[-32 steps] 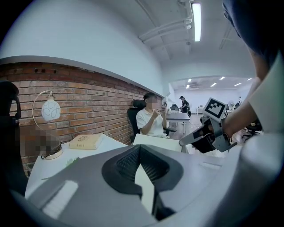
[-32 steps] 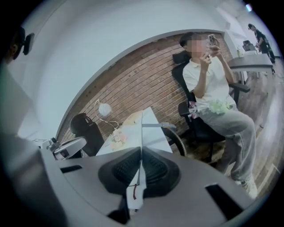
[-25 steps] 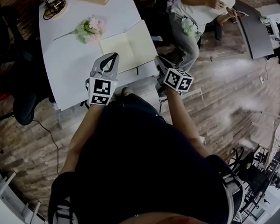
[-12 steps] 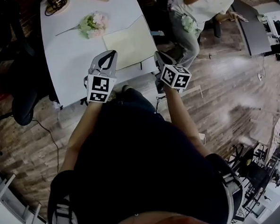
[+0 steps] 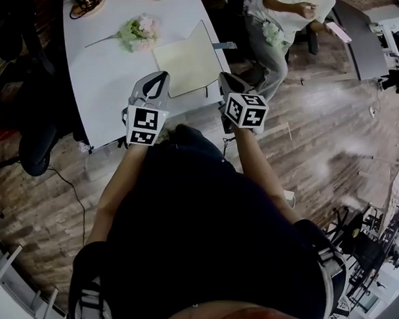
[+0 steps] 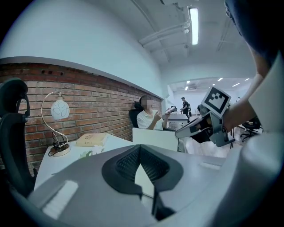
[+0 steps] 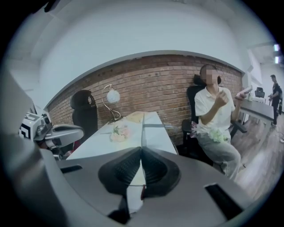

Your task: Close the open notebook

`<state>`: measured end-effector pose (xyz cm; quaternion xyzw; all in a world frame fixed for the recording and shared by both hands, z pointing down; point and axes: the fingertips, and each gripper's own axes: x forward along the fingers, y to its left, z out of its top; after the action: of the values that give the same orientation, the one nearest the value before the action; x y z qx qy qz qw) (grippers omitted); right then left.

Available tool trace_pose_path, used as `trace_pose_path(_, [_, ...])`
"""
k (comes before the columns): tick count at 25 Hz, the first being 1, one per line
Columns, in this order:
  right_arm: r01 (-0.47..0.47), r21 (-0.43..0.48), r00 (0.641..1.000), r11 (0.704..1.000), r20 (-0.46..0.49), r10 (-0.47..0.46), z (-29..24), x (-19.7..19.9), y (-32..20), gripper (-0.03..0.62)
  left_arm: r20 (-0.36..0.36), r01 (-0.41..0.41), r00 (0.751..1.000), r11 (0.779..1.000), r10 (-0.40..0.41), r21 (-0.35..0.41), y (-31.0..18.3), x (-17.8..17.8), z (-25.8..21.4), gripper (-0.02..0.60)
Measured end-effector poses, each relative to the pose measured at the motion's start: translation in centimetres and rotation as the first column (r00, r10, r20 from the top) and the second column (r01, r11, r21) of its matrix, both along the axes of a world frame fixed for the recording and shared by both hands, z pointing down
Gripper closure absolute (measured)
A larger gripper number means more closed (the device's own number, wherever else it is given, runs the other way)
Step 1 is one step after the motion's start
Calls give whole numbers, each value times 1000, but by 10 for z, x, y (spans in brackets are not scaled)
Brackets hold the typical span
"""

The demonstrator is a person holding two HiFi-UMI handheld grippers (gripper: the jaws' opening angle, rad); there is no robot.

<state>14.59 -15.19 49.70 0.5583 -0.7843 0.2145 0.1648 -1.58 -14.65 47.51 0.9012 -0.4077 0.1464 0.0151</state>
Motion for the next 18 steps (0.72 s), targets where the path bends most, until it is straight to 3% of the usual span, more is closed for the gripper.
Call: trace_pose_path(18, [131, 4, 983, 991, -130, -129, 2, -46, 13, 572, 13, 50, 999, 999, -50, -14, 3, -13, 5, 574])
